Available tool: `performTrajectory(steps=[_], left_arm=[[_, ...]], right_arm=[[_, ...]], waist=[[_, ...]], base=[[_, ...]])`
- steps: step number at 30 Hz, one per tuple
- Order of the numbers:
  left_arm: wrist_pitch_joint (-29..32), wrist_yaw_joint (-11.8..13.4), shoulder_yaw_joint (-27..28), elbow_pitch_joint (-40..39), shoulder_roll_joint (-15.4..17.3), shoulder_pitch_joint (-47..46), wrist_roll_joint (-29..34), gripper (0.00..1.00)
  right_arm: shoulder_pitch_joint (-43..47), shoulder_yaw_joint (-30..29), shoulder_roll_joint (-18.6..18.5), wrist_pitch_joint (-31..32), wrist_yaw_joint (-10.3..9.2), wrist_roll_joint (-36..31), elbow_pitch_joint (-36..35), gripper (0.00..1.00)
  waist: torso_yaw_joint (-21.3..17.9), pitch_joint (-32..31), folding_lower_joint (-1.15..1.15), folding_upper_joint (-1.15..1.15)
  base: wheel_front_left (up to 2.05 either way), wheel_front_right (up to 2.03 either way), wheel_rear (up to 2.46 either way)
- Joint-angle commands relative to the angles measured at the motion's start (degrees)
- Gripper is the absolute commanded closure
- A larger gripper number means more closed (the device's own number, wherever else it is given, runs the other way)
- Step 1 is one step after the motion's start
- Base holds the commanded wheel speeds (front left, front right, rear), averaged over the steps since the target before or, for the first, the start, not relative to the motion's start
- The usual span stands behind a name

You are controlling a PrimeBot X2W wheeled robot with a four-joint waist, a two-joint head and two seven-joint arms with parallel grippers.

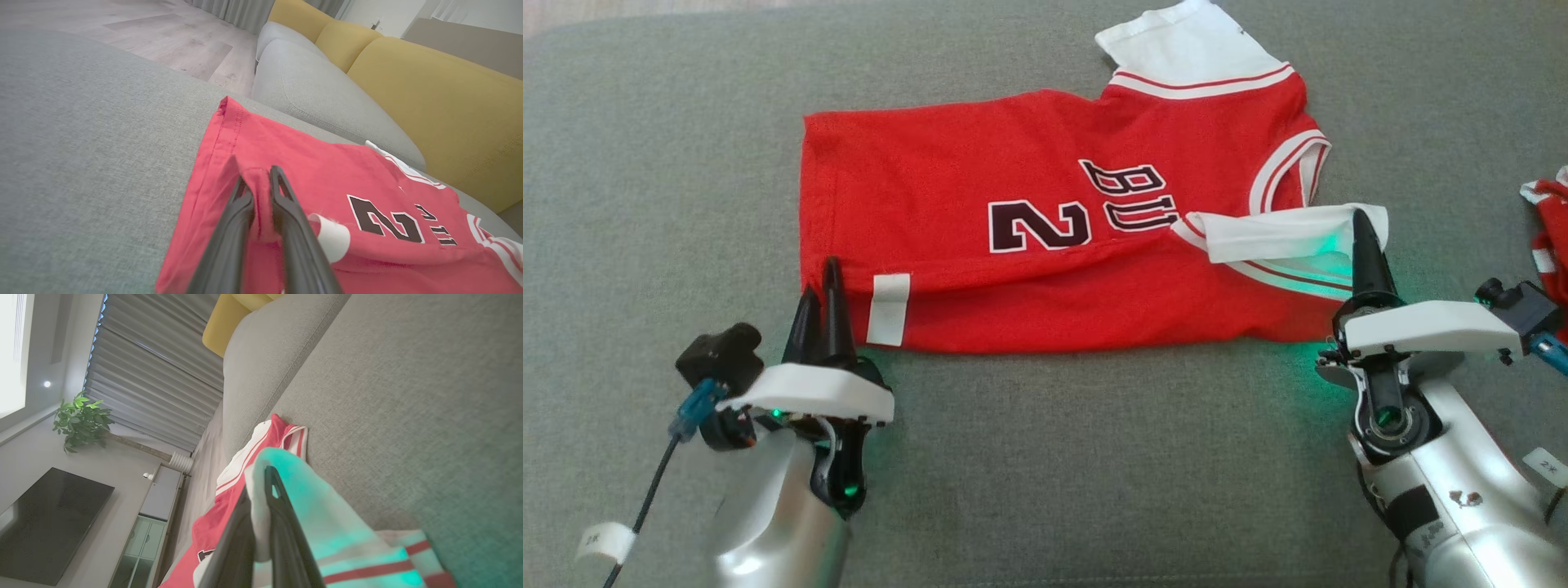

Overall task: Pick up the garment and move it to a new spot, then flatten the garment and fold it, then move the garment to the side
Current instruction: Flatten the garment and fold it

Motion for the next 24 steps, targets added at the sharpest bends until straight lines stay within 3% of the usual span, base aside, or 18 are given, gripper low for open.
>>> performTrajectory(steps=[1,5,6,7,8,14,22,24], left_arm=[[-0.3,0.1,1.06,-0.76,0.87,-2.33,0.58,0.77],[-0.3,0.1,1.29,-0.01,0.87,-3.12,1.14,0.68],[-0.3,0.1,1.42,0.03,0.87,-3.2,1.38,0.59],[-0.3,0.1,1.74,0.03,0.87,-3.23,1.68,0.07],[-0.3,0.22,2.0,0.14,0.87,-3.22,2.12,0.0],[-0.3,2.45,4.89,-1.14,0.87,-1.01,5.34,0.0],[-0.3,5.32,6.6,-5.7,0.87,6.15,13.44,0.0],[-0.3,5.74,6.67,-6.5,0.87,7.2,14.65,0.0]], right_arm=[[-2.13,0.57,0.5,-0.6,-0.04,-0.65,-1.29,1.0],[-3.2,-0.35,1.15,-0.74,-0.04,-1.64,-0.5,1.0],[-3.46,-1.26,1.31,-0.75,-0.04,-2.18,-0.23,0.71],[-3.7,-2.66,1.55,-0.76,-0.04,-3.07,0.0,0.07],[-3.84,-3.91,1.94,-0.77,-0.04,-4.09,0.08,0.0],[-2.92,-7.96,3.22,-0.79,-0.04,-14.85,1.04,0.0],[2.5,-14.41,4.03,-0.79,-0.04,-44.04,-2.45,0.0],[3.56,-14.59,4.34,-0.79,-0.04,-47.53,-3.23,0.0]], waist=[[-0.27,0.25,0.0,0.0],[-0.51,0.51,0.0,0.0],[-0.51,0.51,0.0,0.0],[-0.49,0.48,0.0,0.0],[-0.44,0.43,0.0,0.0],[-0.16,-0.78,0.0,0.0],[-0.23,-3.86,0.0,0.0],[-0.26,-4.44,0.0,0.0]], base=[[0.0,0.0,0.0],[0.0,0.0,0.0],[0.0,0.0,0.0],[0.0,0.0,0.0],[0.0,0.0,0.0],[0.0,0.0,0.0],[0.0,0.0,0.0],[0.0,0.0,0.0]])
